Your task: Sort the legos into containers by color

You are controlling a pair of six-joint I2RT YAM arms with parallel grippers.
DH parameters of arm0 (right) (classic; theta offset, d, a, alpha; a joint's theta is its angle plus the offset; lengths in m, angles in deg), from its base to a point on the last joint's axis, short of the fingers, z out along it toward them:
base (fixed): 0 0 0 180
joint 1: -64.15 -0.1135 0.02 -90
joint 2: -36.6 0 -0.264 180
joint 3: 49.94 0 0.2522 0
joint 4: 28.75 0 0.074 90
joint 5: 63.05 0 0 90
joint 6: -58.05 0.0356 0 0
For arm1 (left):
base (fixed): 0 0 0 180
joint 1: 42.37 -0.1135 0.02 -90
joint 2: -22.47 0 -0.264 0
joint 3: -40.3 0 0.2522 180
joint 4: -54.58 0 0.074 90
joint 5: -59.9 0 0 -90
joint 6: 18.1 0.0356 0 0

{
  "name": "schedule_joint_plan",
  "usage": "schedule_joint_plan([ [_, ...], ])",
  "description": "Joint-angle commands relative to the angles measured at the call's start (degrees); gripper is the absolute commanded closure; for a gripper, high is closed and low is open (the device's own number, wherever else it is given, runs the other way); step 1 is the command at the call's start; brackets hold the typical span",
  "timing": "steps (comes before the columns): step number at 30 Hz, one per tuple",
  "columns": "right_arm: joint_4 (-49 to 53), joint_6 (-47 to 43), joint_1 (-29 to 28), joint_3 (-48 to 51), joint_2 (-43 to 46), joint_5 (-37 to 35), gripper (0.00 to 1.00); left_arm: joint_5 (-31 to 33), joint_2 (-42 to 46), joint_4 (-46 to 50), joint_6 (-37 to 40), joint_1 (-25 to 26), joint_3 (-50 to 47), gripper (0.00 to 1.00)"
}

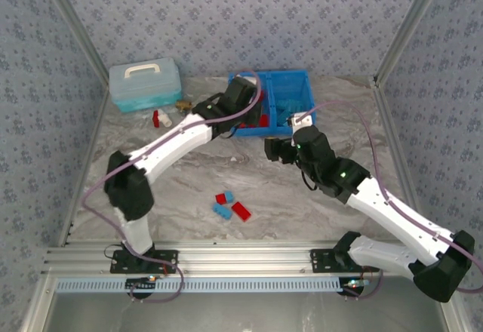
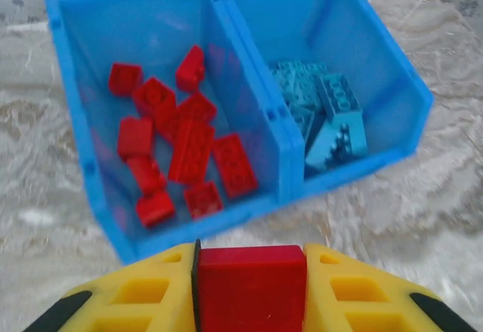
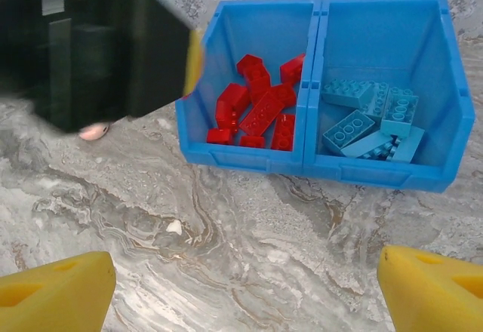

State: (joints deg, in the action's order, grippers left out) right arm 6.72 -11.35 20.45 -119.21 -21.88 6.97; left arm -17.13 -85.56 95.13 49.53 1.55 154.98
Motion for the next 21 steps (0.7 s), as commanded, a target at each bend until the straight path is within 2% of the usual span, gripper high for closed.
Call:
schedule_joint_plan([
  [1,2.59,1.89,-0.91,0.61,2.19,-2.71,0.08,2.98,-10.39,0.27,3.56,-1.65,9.01,0.69],
  [7,4.39,2.95,-1.77,2.06,6.01,-4.68,0.07,0.06,-26.96,4.60,2.24,-5.84,29.99,0.69],
  [13,5.53,3.09,-1.99,2.16,7.41,-5.37,0.07,-1.89,-37.63,7.72,1.55,-7.95,43.90,0.65],
  [16,5.44,3.11,-2.20,2.13,7.34,-5.32,0.07,-3.76,-38.73,9.16,1.41,-8.46,47.22,0.58],
  [21,4.61,2.95,-2.25,2.68,6.10,-5.15,0.05,-5.49,-33.92,10.00,1.29,-8.48,46.75,0.43],
])
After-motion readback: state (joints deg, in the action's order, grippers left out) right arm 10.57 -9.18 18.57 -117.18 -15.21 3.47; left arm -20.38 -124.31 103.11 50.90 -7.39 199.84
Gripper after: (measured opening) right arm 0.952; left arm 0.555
